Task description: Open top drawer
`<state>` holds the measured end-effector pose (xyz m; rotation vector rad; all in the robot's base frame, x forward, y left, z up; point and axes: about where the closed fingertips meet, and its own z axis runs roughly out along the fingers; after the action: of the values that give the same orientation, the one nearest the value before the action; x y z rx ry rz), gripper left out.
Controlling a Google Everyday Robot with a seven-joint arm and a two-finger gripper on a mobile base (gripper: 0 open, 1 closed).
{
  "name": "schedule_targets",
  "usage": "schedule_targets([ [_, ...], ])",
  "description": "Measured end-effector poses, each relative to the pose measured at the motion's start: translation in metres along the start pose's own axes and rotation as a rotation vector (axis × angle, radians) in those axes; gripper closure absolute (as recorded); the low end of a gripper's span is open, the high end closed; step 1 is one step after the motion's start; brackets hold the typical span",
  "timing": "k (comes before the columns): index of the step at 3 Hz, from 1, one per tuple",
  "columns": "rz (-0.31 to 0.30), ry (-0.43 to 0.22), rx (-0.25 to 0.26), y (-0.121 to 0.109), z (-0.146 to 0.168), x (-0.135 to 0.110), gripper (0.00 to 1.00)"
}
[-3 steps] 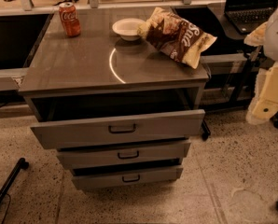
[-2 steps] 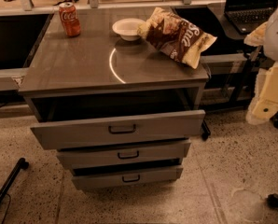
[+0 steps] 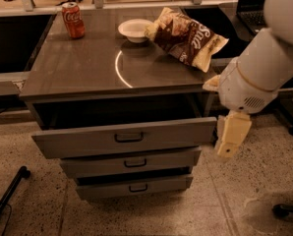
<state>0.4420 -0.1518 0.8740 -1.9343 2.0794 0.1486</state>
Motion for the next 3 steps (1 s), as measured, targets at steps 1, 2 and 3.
schedule_targets([
  [1,-0.054,-0.042,-0.065,0.007,0.058,-0.021,0.0],
  [2,-0.07,-0.095,-0.097,0.005,0.104,-0.043,0.0],
  [3,-0.076,-0.093,-0.098,0.003,0.107,-0.043,0.0],
])
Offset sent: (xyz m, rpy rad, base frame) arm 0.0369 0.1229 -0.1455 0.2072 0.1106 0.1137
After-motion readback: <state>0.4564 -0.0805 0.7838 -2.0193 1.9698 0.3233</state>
